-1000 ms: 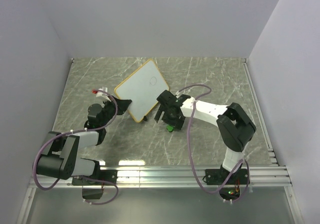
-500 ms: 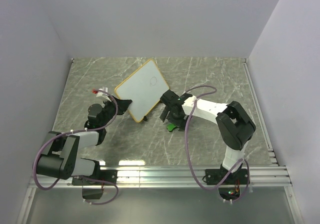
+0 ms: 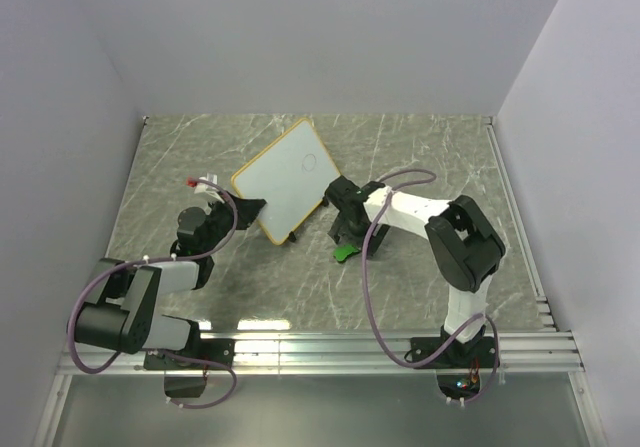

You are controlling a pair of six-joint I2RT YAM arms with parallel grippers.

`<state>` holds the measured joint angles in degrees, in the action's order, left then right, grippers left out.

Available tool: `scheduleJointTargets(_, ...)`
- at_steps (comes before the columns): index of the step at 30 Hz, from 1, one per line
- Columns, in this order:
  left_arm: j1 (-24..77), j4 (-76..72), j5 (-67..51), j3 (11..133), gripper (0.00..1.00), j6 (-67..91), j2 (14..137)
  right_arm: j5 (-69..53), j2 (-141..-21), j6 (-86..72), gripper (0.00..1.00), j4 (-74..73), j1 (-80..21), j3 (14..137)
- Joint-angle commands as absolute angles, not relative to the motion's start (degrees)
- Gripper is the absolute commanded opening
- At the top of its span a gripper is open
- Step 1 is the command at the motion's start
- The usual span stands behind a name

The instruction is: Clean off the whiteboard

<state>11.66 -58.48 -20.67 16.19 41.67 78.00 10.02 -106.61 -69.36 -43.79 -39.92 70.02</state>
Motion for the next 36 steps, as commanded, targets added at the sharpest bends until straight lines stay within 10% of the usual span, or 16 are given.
scheduleJointTargets(1,12.5,-55.7,-23.6,15.7,0.01,39.4,79.5,11.0,-108.5,-70.0,0.85,-43.1,-40.6,72.5)
scheduleJointTargets(10,12.5,-55.9,-23.3,16.0,0.01,39.5,80.5,8.9,-109.7,-69.9,0.24,-41.7,-42.5,71.2)
scheduleJointTargets(17,12.6,-56.8,-23.6,15.7,0.01,39.6,81.5,9.4,-111.9,-67.8,0.00,-42.1,-42.4,73.6)
scheduleJointTargets(36,13.6,-53.3,-22.5,16.5,0.01,38.1,81.7,9.7,-111.7,-53.5,0.00,-25.1,-34.3,94.1)
